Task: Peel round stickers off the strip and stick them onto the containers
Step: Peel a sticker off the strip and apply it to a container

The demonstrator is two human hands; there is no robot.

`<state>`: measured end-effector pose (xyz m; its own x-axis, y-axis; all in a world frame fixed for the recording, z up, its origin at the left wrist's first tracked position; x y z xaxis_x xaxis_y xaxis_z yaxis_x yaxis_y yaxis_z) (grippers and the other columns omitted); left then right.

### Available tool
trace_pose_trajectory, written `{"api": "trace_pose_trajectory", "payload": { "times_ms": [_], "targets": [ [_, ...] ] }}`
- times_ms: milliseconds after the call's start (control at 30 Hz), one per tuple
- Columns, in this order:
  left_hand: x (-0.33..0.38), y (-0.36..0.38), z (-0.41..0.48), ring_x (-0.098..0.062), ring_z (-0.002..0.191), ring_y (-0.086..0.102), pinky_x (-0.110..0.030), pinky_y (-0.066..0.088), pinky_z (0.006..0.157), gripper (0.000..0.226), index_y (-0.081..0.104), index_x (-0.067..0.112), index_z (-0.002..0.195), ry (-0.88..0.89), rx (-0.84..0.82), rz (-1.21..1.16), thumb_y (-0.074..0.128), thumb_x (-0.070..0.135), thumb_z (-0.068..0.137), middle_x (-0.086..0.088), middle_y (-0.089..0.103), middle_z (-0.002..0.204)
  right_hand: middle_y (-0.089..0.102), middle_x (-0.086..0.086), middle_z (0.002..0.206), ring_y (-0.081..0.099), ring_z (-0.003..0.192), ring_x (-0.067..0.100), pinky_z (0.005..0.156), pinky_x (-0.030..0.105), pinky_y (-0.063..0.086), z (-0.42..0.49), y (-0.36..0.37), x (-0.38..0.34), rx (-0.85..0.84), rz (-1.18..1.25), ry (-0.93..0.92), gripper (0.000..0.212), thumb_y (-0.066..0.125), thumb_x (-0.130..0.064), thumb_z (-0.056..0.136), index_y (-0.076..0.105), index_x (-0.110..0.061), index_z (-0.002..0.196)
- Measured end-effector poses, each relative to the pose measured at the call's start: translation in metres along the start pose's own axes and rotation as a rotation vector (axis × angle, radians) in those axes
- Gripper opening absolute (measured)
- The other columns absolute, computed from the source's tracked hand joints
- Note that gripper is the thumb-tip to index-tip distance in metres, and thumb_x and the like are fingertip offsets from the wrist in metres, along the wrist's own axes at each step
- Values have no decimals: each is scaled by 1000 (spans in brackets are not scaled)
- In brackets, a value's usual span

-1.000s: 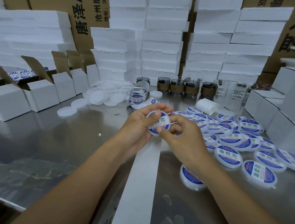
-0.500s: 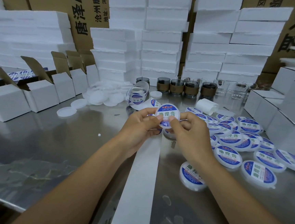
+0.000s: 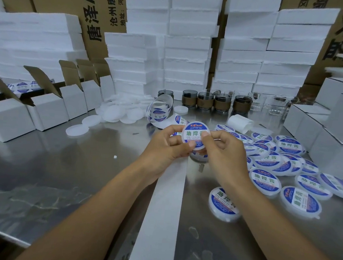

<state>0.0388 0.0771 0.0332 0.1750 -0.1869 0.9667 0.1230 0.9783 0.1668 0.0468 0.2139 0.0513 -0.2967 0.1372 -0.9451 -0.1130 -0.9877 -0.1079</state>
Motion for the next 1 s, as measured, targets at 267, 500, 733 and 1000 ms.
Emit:
{"api": "trace_pose_trajectory", "payload": {
  "times_ms": [267, 500, 733, 1000],
  "targets": [
    [0, 4, -3, -11, 81, 68, -22, 51, 71, 30, 61, 22, 106, 3, -77, 110, 67, 4, 83, -3, 74, 92, 65, -9, 62, 58, 43, 3, 35, 13, 41, 1, -5, -1, 51, 15, -12, 12, 58, -22, 90, 57, -25, 79],
    [-1, 5, -3, -17, 89, 68, -33, 53, 85, 36, 61, 18, 110, 3, -75, 125, 71, 4, 79, -7, 74, 99, 63, -13, 56, 58, 42, 4, 36, 15, 43, 1, -4, 0, 45, -7, -19, 13, 59, -24, 90, 56, -25, 77],
    [-2, -1, -1, -16, 87, 69, -25, 55, 78, 37, 61, 13, 113, 27, -15, 82, 70, 0, 79, -7, 74, 98, 67, -10, 61, 64, 56, 8, 44, 16, 48, 1, 0, 0, -42, -40, -55, 8, 62, -20, 88, 60, -28, 87],
    [-4, -8, 4, -16, 80, 68, -25, 56, 73, 34, 60, 17, 107, 6, 89, 31, 71, 3, 79, 1, 74, 85, 68, -9, 66, 63, 58, -2, 48, 7, 43, 10, -5, 4, -46, -106, -67, 15, 62, -19, 88, 60, -26, 101]
  ]
}}
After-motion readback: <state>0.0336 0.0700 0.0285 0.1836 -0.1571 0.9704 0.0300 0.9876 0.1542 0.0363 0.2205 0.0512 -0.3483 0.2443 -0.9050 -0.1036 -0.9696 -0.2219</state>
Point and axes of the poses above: each hand's wrist, its own z-axis towards the middle knuckle, its own y-axis out of the palm, x = y × z, the point moved 5 cm from there along z, towards the middle knuckle
